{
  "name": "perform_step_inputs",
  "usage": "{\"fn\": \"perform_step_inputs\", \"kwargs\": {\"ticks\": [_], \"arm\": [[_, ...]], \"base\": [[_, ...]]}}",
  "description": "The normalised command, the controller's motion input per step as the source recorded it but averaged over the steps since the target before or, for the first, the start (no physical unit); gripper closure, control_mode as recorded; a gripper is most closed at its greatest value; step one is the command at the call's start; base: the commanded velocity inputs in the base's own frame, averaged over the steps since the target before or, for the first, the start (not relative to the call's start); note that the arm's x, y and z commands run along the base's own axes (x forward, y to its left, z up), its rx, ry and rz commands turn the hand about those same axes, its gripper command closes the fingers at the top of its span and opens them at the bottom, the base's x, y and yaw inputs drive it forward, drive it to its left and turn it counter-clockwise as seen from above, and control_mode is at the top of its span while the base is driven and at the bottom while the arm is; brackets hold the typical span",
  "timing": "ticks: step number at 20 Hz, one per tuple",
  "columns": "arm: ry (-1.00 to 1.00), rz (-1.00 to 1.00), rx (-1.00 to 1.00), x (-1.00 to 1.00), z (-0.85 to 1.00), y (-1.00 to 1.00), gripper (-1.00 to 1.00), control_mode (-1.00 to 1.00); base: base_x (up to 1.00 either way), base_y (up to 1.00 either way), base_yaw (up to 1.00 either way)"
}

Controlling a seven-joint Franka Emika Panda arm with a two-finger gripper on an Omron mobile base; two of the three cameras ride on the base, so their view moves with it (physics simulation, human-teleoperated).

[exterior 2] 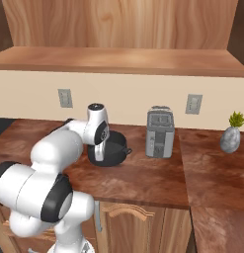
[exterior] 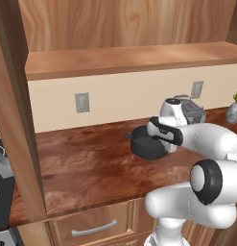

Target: Pick the kettle from the cabinet and place it on a stove burner. Then pick the pot from the counter and place it on another stove burner. Finally, turn both burners on.

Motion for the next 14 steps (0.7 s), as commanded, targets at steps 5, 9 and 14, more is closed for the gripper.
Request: {"fn": "perform_step_inputs", "kwargs": {"ticks": [5,9,14], "arm": [[0.03,-0.04,-0.02,0.00,-0.17,0.00,-1.00,-1.00],[0.02,-0.02,-0.02,0.02,-0.16,0.00,-1.00,-1.00],[0.01,0.00,-0.01,0.02,-0.16,0.00,-1.00,-1.00]], "base": [[0.00,0.00,0.00],[0.00,0.00,0.00],[0.00,0.00,0.00]]}}
